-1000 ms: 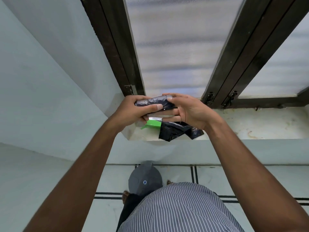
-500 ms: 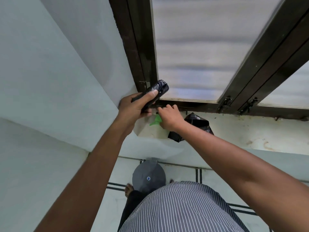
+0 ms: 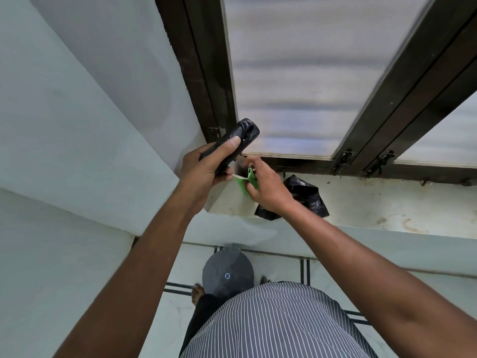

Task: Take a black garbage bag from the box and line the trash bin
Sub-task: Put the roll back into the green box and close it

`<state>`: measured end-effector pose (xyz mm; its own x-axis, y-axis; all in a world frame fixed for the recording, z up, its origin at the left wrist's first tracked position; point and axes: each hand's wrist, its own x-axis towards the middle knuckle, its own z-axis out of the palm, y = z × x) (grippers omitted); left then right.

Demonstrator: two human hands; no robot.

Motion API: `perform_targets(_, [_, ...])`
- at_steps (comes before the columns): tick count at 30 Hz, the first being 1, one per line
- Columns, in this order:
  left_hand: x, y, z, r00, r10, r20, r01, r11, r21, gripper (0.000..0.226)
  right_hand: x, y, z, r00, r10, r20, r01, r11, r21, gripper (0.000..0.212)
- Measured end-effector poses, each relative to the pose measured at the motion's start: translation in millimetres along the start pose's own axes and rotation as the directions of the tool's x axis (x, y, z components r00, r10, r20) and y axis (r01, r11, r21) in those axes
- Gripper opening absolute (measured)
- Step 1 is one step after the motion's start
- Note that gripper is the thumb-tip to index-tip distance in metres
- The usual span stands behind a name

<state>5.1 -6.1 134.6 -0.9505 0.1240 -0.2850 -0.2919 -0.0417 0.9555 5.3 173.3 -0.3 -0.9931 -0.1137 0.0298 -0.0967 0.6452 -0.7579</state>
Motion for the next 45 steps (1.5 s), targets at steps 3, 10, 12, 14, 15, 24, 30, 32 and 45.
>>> perform_targets(3, [2,-3,3,0.999,0.034,-0.026,-0.031,0.991,0.128,0.032,1,3,-2,1.000,0.005,0.017,-0.005,1.000,0.005,0.055])
perform_targets(10, [19,-23,-7,0.963,0.237,-0.132,-0.077,0.706,0.704,0.029,-4,1,0,0.995,0.081,-0.057,-0.071,0.985,0.159,0.062])
perform_targets(12, [25,-28,-9,0.957,0.267,-0.115,-0.080,0.623,0.778,0.031,-6,-4,-1,0.992,0.106,-0.074,-0.088,0.973,0.212,0.056])
perform_targets(14, [30,-30,-10,0.958,0.269,-0.098,-0.083,0.590,0.803,0.036,-6,-5,0,0.988,0.128,-0.082,-0.107,0.969,0.222,0.052])
perform_targets(15, [32,-31,-10,0.961,0.266,-0.078,-0.087,0.556,0.827,0.040,-7,-5,1,0.986,0.141,-0.086,-0.120,0.970,0.213,0.054])
perform_targets(24, [36,-28,2,0.947,0.245,0.209,-0.251,0.157,0.955,0.046,-6,-4,2,0.985,0.163,-0.057,-0.152,0.974,0.171,0.057])
perform_targets(30, [38,-16,7,0.881,0.149,0.450,-0.414,-0.220,0.883,0.038,-4,0,3,0.984,0.168,-0.053,-0.158,0.975,0.154,0.067])
perform_targets(32, [40,-8,12,0.857,0.106,0.505,-0.446,-0.339,0.828,0.036,-4,1,1,0.983,0.175,-0.052,-0.165,0.972,0.168,0.071])
perform_targets(45, [60,-9,20,0.938,0.198,0.285,-0.301,0.051,0.952,0.079,-6,4,3,0.952,0.254,-0.171,-0.186,0.923,0.337,0.080])
